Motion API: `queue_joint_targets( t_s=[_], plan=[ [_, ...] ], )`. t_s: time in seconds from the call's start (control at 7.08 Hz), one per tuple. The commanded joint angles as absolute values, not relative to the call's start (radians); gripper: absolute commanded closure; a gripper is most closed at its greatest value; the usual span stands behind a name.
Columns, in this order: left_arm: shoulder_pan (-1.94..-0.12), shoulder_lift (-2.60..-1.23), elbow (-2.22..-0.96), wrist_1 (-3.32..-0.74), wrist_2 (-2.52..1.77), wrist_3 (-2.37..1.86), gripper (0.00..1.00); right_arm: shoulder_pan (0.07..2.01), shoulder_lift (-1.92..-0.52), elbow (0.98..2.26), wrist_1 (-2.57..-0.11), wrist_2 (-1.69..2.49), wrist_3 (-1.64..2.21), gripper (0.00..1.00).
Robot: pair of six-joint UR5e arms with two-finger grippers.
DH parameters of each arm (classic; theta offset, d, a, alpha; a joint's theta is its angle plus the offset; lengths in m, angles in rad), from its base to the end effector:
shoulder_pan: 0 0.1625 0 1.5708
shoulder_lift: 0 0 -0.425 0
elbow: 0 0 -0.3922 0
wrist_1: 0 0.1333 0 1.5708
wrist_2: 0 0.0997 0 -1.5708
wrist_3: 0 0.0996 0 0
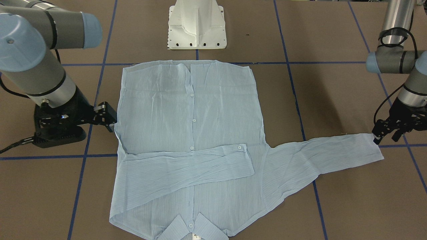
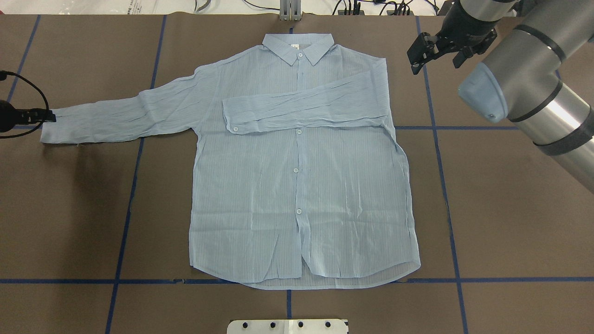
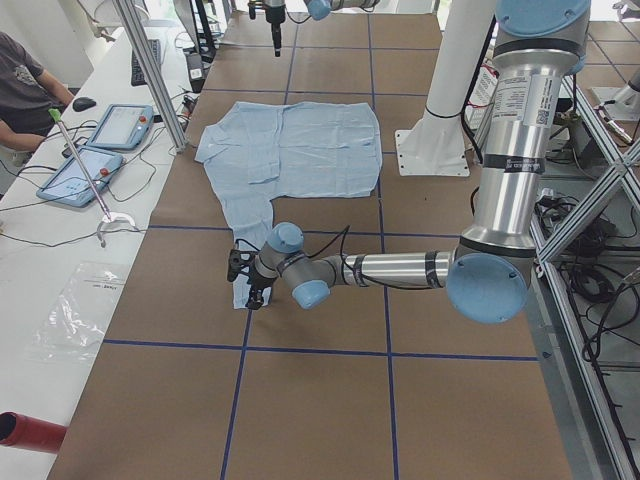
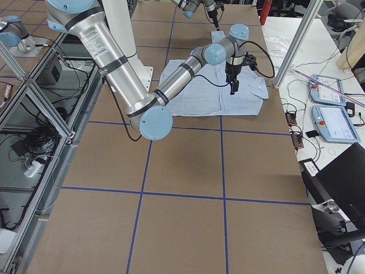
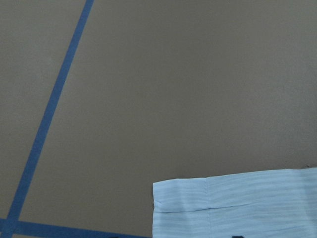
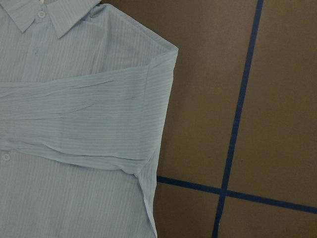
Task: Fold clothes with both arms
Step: 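Release the sleeve and raise the right gripper while the left gripper reaches the cuff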
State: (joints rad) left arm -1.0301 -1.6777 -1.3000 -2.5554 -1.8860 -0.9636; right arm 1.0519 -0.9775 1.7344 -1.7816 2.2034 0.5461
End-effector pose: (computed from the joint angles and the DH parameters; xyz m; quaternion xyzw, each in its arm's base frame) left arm 0.2053 -0.5410 0.6407 0.1894 0.3743 -0.1288 0.8986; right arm -0.2576 -0.6010 0.2624 0.0687 -0.3882 -0.0714 0.9162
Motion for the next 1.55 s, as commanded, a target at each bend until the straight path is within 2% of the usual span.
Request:
queue_joint_targets(
  t_s=[0.0,1.13,1.41],
  plan=[
    [-1.017,-1.683,-1.293,-2.554,-1.885,-0.963,0.29,1.065,-0.996,1.744,-1.781,2.21,0.535,0.0],
    [-1.016,-1.674,-1.27,-2.548,-1.885,-0.957,0.36,1.065,-0.999,1.746,-1.779,2.206,0.535,0.0],
    [-1.015,-1.675,-1.267,-2.548,-1.887,-0.957,0.41,1.065,-1.0,1.746,-1.779,2.201,0.535,0.0]
  ],
)
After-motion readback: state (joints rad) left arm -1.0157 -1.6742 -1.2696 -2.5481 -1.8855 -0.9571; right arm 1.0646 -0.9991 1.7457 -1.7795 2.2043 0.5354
